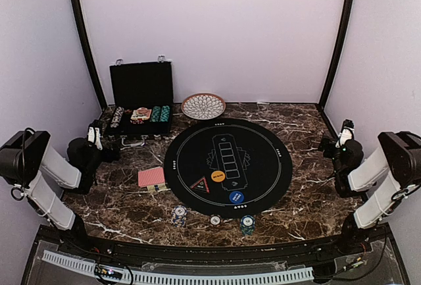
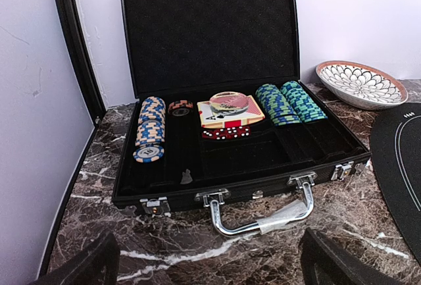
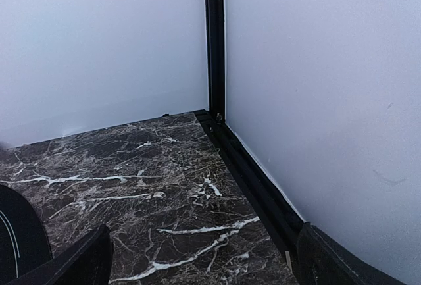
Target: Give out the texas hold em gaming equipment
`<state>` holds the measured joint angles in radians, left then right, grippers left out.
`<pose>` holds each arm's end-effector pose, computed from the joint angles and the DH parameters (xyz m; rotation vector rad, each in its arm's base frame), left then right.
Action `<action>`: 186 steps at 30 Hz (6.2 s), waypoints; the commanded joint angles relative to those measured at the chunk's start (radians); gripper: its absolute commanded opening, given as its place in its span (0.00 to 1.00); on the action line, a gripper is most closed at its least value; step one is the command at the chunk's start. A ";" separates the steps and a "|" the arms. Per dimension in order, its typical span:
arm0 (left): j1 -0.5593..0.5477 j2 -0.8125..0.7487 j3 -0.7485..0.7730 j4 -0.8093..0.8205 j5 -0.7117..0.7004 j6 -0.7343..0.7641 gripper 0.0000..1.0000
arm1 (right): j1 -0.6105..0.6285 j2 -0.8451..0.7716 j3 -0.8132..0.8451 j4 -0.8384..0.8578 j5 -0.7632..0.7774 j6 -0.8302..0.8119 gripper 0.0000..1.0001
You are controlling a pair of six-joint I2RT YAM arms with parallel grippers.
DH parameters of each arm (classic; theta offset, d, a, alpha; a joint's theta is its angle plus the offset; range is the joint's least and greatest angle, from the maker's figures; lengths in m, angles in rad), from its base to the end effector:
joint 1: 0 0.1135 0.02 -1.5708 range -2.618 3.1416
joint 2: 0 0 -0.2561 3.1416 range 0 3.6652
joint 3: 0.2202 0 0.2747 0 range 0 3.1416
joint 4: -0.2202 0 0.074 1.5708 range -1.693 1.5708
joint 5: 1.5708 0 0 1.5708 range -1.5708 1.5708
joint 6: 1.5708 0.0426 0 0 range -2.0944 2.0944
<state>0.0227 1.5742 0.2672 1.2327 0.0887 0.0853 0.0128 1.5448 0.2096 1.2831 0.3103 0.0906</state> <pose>0.2648 0.0022 0.1178 0.1191 1.6405 0.0095 0.2488 -0.0098 0.1169 0.3006 1.5950 -0.1720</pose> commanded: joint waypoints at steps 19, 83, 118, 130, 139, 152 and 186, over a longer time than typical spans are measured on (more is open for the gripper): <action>0.003 -0.211 0.382 -0.851 0.166 0.097 0.99 | -0.003 -0.249 0.155 -0.450 0.111 0.084 0.99; 0.005 -0.276 0.917 -1.890 0.309 0.204 0.99 | 1.108 0.485 1.205 -1.681 -0.180 0.369 0.54; 0.006 -0.305 0.928 -1.905 0.337 0.194 0.99 | 1.100 0.734 1.435 -1.665 -0.061 0.347 0.21; 0.004 -0.304 0.929 -1.936 0.346 0.218 0.99 | 1.032 0.901 1.707 -1.695 -0.055 0.386 0.14; 0.003 -0.304 0.940 -1.947 0.350 0.226 0.99 | 0.990 0.946 1.801 -1.737 -0.023 0.375 0.17; 0.003 -0.303 0.953 -1.961 0.368 0.234 0.99 | 0.997 0.639 1.472 -1.677 0.055 0.401 0.82; 0.004 -0.302 0.971 -1.966 0.391 0.229 0.99 | 1.013 0.559 1.150 -1.677 0.125 0.553 0.64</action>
<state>0.0242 1.2953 1.2095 -0.7082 0.4637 0.3077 1.0622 2.0850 1.3903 -0.3744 0.4068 0.6407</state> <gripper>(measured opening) 0.987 0.657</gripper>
